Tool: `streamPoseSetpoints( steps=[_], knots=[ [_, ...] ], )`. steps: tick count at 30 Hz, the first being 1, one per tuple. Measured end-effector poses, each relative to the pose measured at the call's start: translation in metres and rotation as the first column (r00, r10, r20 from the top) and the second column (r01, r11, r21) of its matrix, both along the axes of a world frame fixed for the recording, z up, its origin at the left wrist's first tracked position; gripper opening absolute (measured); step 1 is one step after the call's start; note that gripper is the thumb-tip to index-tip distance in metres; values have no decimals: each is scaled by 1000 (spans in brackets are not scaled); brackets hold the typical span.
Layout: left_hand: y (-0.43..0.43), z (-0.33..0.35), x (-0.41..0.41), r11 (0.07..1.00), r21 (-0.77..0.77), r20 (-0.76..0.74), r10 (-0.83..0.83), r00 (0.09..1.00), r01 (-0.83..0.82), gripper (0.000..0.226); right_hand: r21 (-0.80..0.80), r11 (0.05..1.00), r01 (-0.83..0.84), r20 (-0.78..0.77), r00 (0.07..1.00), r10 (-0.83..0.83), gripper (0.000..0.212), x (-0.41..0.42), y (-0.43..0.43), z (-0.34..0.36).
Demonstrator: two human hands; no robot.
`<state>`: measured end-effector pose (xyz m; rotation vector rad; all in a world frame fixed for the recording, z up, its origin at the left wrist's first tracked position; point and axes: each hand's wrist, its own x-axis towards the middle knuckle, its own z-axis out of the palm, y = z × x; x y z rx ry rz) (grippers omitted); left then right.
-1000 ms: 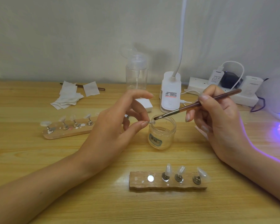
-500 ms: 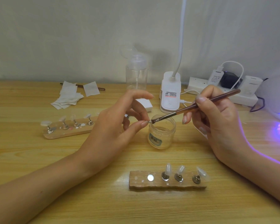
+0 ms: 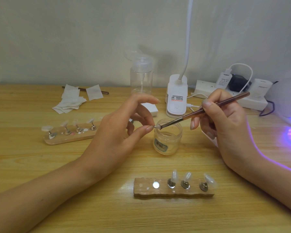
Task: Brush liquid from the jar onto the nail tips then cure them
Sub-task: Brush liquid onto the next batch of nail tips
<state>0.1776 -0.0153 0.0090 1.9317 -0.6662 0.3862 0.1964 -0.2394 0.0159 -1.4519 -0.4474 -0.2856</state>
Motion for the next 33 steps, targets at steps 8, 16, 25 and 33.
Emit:
streamPoseSetpoints(
  steps=[8, 16, 25, 33],
  knots=[
    [0, 0, 0, 1000, 1, 1, 18, 1000, -18, 49, 50, 999, 21, -1, 1000, -21, 17, 0, -1, 1],
    [-1, 1, -1, 1000, 11, 4, 29, 1000, -29, 49, 16, 1000, -4, -20, 1000, 4, 17, 1, 0, -1],
    [0, 0, -1, 1000, 14, 6, 26, 1000, -26, 48, 29, 999, -31, 21, 999, 30, 18, 0, 0, 1],
    [0, -1, -1, 999, 25, 36, 28, 999, -29, 49, 10, 1000, -9, 4, 1000, 9, 17, 4, -1, -2]
  ],
)
